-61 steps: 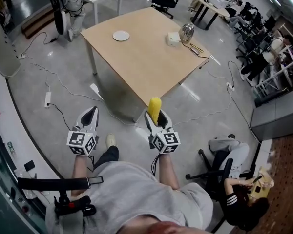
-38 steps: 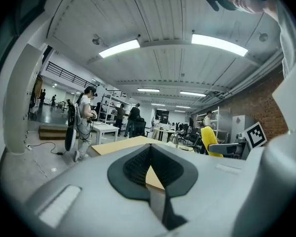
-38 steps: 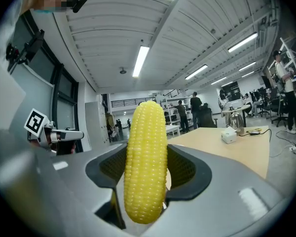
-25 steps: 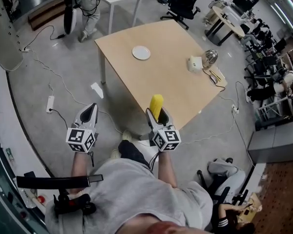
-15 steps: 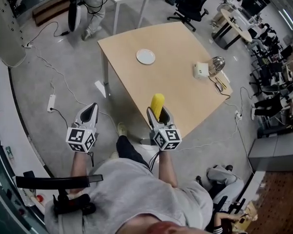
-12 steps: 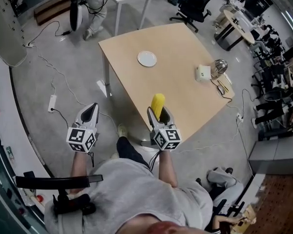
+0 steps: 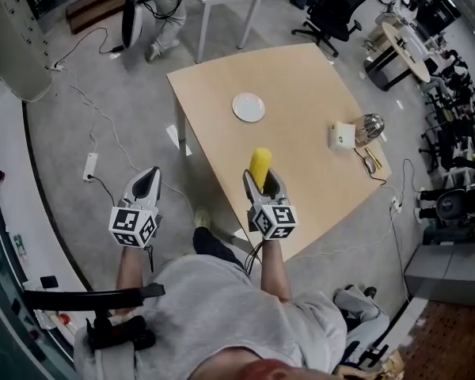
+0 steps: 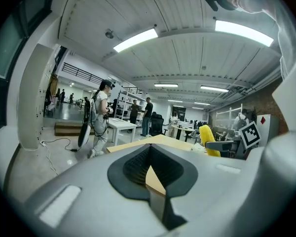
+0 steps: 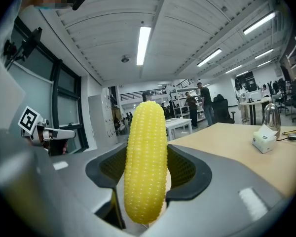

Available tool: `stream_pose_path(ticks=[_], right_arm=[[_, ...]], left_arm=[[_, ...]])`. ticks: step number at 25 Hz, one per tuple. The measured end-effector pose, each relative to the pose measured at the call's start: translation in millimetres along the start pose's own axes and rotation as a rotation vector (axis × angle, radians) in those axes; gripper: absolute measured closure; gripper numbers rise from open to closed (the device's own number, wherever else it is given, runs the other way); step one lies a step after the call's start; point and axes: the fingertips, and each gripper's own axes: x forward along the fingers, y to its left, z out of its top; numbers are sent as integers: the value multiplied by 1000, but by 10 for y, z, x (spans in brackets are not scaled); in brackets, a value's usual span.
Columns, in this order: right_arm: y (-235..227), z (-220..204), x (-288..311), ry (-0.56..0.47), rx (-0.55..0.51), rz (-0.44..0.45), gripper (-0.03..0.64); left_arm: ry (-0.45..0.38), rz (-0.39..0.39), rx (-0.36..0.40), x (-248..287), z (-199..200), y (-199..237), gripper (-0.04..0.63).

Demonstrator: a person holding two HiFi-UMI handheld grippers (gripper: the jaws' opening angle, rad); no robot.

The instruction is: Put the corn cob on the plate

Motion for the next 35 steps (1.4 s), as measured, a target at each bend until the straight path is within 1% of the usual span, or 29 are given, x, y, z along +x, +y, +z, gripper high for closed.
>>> stream_pose_path(ticks=[16,22,28,35], right_arm=[[-565,119,964,47,-32,15,365],[-808,159,1349,48,-86,15,365],[-1087,105,1712,94,-131,8,365],[-1364,-38,2161,163,-162,-14,365]], left_arm=[[28,55,-11,598,83,185,575],[22,85,-1,732,152,242,575],[7,123,11,835,219,269,575],[11,168,26,833,312,314,575]])
